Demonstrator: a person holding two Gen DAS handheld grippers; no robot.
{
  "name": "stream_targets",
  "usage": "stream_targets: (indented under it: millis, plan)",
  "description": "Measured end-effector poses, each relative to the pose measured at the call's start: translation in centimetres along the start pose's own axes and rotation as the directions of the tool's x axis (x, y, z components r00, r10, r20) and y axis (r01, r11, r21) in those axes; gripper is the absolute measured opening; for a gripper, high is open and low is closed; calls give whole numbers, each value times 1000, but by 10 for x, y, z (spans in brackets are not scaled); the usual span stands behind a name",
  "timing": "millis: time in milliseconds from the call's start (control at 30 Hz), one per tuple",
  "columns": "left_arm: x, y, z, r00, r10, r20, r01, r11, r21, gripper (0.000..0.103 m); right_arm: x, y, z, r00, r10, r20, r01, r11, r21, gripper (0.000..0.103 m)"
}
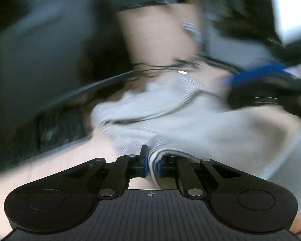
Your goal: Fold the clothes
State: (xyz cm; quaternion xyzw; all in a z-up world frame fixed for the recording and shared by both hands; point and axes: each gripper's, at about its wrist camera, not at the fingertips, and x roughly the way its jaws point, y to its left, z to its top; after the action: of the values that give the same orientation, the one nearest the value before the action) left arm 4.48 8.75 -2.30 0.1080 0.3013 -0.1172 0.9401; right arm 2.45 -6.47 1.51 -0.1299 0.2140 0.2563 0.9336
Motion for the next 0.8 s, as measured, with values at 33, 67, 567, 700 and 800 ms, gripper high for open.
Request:
stream_targets:
  millis: [33, 67, 567, 700, 800]
  plan:
    - [-2, 16, 1, 1000, -3, -14, 1, 995, -101, 10, -7, -13, -10, 999, -48, -9, 48, 999, 22, 38]
    - [-3, 30, -3, 999, -19, -27, 14, 983, -183, 10, -13, -25, -20, 995, -96, -19, 97, 994, 43, 45]
    - [4, 85, -52, 981, -61, -183, -54, 825, -563, 14, -4, -44, -134, 946, -148, -287, 179, 980, 84, 53]
    - [5, 87, -51, 977, -66, -202, -63, 817, -573, 15, 6, -56, -129, 952, -162, -260, 209, 964, 165, 33]
    - [5, 88, -50, 977, -62, -204, -69, 813, -578, 15, 3, -72, -118, 951, -187, -246, 239, 950, 203, 4]
